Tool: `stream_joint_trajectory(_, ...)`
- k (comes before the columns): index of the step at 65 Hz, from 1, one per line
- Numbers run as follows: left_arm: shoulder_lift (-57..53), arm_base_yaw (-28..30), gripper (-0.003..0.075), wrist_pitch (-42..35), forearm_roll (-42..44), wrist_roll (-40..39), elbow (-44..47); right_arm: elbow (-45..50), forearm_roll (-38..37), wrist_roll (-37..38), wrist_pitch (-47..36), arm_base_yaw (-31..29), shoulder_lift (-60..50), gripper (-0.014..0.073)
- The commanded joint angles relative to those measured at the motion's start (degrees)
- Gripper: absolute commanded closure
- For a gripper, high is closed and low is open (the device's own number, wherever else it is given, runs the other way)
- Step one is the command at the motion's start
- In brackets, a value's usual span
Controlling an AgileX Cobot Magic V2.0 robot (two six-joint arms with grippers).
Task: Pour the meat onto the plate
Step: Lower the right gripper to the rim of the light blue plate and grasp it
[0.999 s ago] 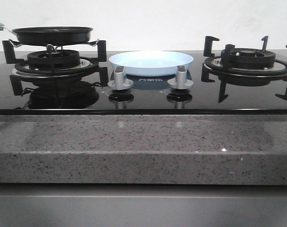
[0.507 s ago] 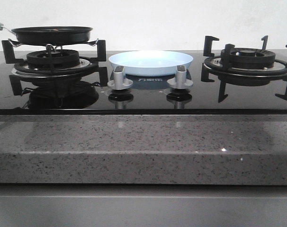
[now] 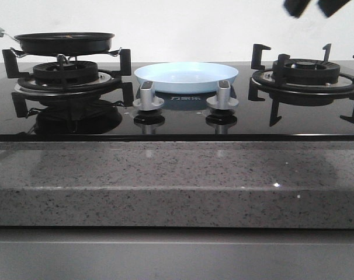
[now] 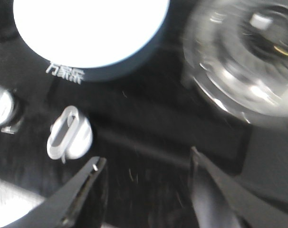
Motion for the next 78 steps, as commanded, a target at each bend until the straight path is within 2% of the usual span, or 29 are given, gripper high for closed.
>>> stream_joint_trajectory(1, 0.4, -0.4, 0.021, -3.9, -0.8, 0.1, -2.0, -6.3, 6.0, -4.0, 0.0, -1.5, 2.6, 0.0181)
stream_joint_trajectory(10, 0.4, -0.4, 0.021, -3.8, -0.8, 0.1, -2.0, -13.4, 13.1, -8.1, 0.1, -3.6, 9.3, 0.0181)
stream_joint_trajectory(34, 0.4, -0.4, 0.0209, -3.8, -1.1, 0.1, -2.0, -29.7, 12.5, -8.1, -0.2, -3.6, 24.8, 0.0181)
stream_joint_trajectory(44, 0.4, -0.4, 0.021, -3.8, -1.1, 0.1, -2.0, -35.6, 8.1, -8.0, 1.6, -3.6, 30.0, 0.0181)
stream_joint_trajectory(58, 0.4, -0.4, 0.021, -3.8, -1.1, 0.1, -2.0, -39.5, 7.0, -8.0, 2.1, -3.6, 34.0, 0.0181)
stream_joint_trajectory(78, 0.5, -0.4, 0.021, -3.8, -1.1, 0.1, -2.0, -39.6, 7.1, -8.0, 2.0, -3.6, 36.2, 0.0181)
